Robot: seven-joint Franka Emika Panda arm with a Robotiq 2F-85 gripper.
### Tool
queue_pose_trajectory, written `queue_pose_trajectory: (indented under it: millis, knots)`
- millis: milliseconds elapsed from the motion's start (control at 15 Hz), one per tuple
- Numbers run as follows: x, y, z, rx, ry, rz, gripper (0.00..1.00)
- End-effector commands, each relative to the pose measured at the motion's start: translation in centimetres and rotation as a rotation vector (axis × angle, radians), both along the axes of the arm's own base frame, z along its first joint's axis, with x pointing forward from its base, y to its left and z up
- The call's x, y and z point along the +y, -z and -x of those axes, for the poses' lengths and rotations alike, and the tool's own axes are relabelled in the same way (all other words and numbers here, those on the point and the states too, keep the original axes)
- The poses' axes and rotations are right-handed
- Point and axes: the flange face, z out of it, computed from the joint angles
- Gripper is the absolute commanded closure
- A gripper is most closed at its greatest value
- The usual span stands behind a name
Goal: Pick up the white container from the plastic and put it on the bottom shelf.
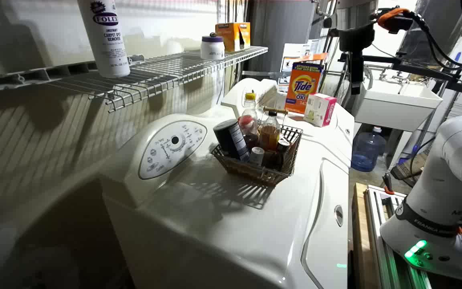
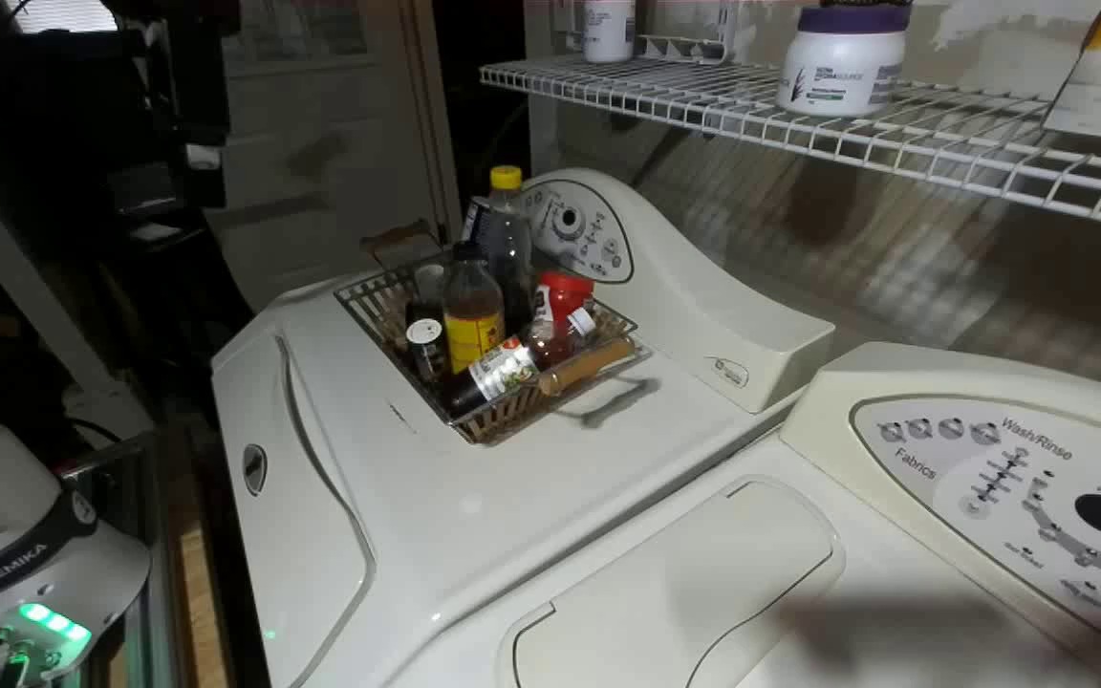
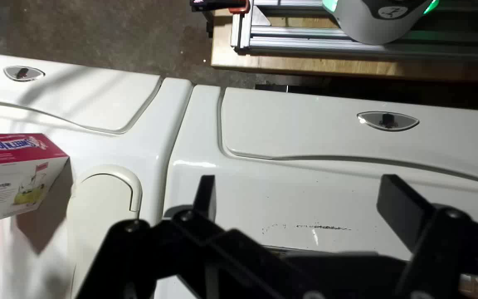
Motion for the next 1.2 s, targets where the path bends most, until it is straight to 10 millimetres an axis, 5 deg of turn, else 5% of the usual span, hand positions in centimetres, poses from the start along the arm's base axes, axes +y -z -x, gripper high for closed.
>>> queue_pose_trajectory:
  millis: [0,400,933,1133]
  knots:
    - [0.0,0.0,0.0,0.001,0.0,0.0,0.0]
    - [0.4,0.2,-0.5,0.012,0.022,-0.01,0.0]
    - [11.3,3.8,-7.4,0.09,-0.186,-0.012,0.0]
    - [13.2,4.5,-10.9,0.024,-0.192,-0.028,0.0]
